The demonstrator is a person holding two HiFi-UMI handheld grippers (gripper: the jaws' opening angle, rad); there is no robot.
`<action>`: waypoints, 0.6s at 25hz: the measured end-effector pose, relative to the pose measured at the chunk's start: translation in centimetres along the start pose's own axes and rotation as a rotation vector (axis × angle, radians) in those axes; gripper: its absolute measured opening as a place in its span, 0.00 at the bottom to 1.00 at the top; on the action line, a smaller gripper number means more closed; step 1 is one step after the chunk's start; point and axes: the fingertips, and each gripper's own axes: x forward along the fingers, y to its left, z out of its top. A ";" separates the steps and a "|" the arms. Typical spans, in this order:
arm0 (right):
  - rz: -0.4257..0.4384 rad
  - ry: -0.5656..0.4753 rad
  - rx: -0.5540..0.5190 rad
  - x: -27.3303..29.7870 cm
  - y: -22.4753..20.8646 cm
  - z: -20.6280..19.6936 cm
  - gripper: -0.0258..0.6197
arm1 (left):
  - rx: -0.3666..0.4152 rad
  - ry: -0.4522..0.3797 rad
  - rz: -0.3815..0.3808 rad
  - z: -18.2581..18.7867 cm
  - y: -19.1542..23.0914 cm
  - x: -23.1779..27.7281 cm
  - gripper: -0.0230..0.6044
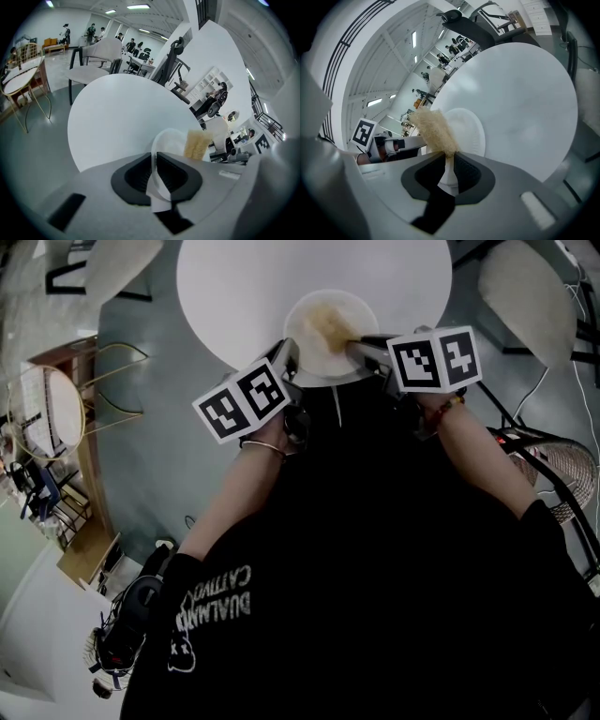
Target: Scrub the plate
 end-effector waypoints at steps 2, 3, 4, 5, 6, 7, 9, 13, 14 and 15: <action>-0.008 -0.005 0.001 -0.2 -0.2 -0.1 0.13 | 0.017 0.001 0.010 -0.2 0.2 -0.1 0.10; -0.013 -0.009 0.000 -0.4 -0.3 -0.1 0.13 | 0.027 0.002 0.016 -0.3 0.2 -0.1 0.11; -0.018 -0.014 0.000 -0.5 -0.4 -0.1 0.13 | 0.034 0.001 0.022 -0.3 0.3 -0.1 0.11; -0.022 -0.018 0.001 -0.6 -0.5 -0.1 0.13 | 0.036 -0.001 0.025 -0.3 0.3 -0.1 0.11; -0.026 -0.022 0.002 -0.8 -0.7 -0.1 0.13 | 0.036 -0.002 0.026 -0.3 0.4 -0.1 0.11; -0.027 -0.026 0.004 -0.9 -0.8 -0.1 0.13 | 0.035 -0.002 0.026 -0.3 0.4 0.0 0.11; -0.029 -0.035 0.009 -1.0 -1.0 0.0 0.13 | 0.037 0.000 0.028 -0.3 0.5 0.1 0.11; -0.040 -0.050 0.012 -1.5 -1.3 0.2 0.13 | 0.028 0.010 0.043 -0.7 1.1 0.0 0.12; -0.043 -0.055 0.015 -1.7 -1.4 0.2 0.13 | 0.021 0.012 0.045 -0.8 1.2 0.0 0.12; -0.045 -0.060 0.018 -1.8 -1.5 0.3 0.13 | 0.017 0.014 0.045 -0.9 1.3 0.0 0.12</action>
